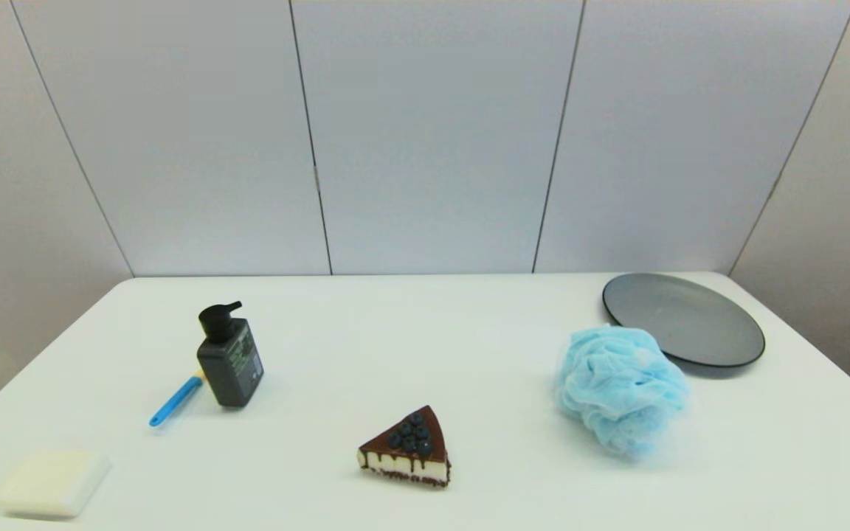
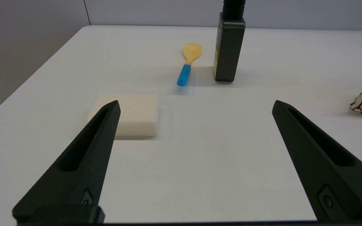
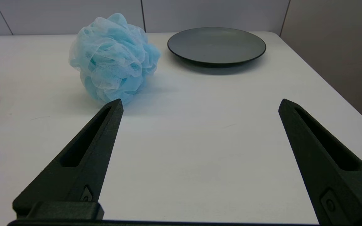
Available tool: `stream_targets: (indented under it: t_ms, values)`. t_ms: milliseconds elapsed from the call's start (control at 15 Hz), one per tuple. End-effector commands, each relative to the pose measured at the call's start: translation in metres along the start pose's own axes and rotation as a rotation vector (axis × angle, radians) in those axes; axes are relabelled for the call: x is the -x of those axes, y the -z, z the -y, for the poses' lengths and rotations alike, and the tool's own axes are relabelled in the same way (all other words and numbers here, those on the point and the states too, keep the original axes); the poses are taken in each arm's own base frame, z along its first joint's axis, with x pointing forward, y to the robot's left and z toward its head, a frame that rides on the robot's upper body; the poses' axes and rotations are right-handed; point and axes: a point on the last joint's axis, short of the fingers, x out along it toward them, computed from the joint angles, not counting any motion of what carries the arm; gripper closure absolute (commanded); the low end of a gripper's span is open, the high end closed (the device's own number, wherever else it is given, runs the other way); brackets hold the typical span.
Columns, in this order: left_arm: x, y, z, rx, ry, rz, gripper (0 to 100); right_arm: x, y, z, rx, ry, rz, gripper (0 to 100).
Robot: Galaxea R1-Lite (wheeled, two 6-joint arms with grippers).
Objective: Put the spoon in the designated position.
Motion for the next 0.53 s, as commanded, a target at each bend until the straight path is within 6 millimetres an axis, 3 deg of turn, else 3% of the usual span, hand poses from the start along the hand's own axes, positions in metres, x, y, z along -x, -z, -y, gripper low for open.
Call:
stream_targets:
  t_ms: [67,533]
  values:
    - [0.0000,0.0000,0.0000,0.000,0.000,0.000,0,-0.0001,0.0003,0.0000,0.000,0.000,-0.001,0]
    - [0.0000,0.0000,0.0000,0.000,0.000,0.000,0,-0.0001,0.0003,0.0000,0.000,0.000,-0.001,0]
